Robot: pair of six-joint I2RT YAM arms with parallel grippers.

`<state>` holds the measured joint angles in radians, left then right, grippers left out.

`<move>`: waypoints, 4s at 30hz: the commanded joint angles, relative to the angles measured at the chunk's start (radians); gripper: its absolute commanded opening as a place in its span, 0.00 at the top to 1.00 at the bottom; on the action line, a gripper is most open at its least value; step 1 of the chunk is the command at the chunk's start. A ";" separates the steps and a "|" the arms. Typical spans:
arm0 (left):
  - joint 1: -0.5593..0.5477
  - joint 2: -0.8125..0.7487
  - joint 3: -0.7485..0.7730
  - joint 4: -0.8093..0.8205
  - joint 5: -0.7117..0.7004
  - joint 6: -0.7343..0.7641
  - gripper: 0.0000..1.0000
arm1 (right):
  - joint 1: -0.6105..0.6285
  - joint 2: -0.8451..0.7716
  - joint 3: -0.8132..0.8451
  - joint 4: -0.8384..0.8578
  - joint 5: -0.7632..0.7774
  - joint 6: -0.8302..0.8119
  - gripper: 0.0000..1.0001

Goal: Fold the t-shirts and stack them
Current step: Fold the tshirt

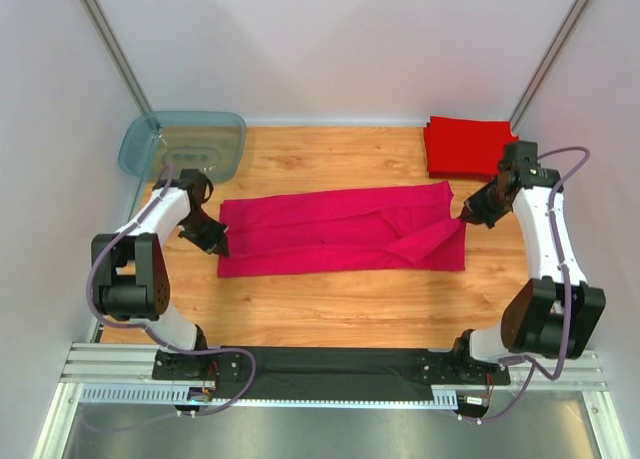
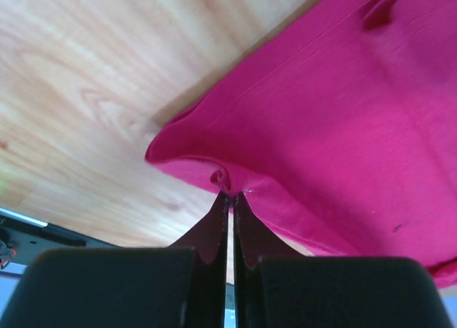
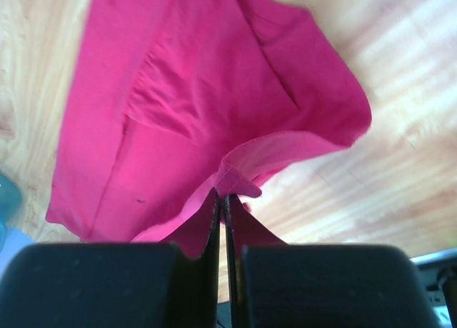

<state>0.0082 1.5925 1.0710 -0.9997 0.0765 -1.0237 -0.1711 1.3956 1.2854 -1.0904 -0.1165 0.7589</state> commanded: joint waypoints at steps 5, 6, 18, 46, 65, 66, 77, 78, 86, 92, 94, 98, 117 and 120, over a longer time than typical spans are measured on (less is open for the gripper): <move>0.006 0.170 0.156 -0.027 -0.011 0.005 1.00 | 0.004 0.196 0.204 0.069 -0.046 -0.084 1.00; 0.006 0.188 0.190 -0.031 -0.007 0.008 1.00 | 0.002 0.215 0.216 0.072 -0.051 -0.087 1.00; 0.004 0.359 0.374 -0.106 -0.024 0.027 1.00 | 0.013 0.431 0.393 0.070 -0.086 -0.133 1.00; -0.082 0.330 0.554 -0.091 0.076 0.275 0.67 | 0.162 0.475 0.297 0.136 -0.106 -0.130 0.55; -0.109 0.342 0.313 0.084 0.197 0.344 0.64 | 0.240 0.479 0.066 0.299 -0.138 -0.035 0.50; -0.109 0.342 0.317 0.078 0.194 0.346 0.64 | 0.239 0.474 0.058 0.302 -0.140 -0.030 0.50; -0.109 0.359 0.323 0.067 0.177 0.353 0.64 | 0.278 0.467 0.034 0.307 -0.094 0.031 0.52; -0.109 0.363 0.322 0.062 0.161 0.356 0.64 | 0.283 0.465 0.034 0.307 -0.086 0.031 0.52; -0.109 0.388 0.308 0.030 0.089 0.369 0.64 | 0.289 0.433 -0.003 0.297 -0.043 0.076 0.52; -0.109 0.380 0.294 0.015 0.052 0.359 0.64 | 0.301 0.427 -0.018 0.303 -0.029 0.079 0.53; -0.109 0.377 0.288 0.010 0.045 0.359 0.64 | 0.303 0.436 -0.018 0.316 -0.031 0.083 0.55; -0.109 0.376 0.279 -0.002 0.029 0.364 0.64 | 0.301 0.450 0.005 0.323 -0.038 0.082 0.70; -0.109 0.362 0.248 -0.051 -0.064 0.350 0.65 | 0.351 0.600 0.239 0.379 -0.183 0.016 1.00; -0.109 0.357 0.242 -0.051 -0.067 0.347 0.65 | 0.367 0.631 0.293 0.379 -0.183 -0.001 1.00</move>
<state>-0.1036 1.9762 1.3323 -1.0275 0.0628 -0.6754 0.1738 1.9991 1.5036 -0.7532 -0.2611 0.7906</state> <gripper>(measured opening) 0.349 0.008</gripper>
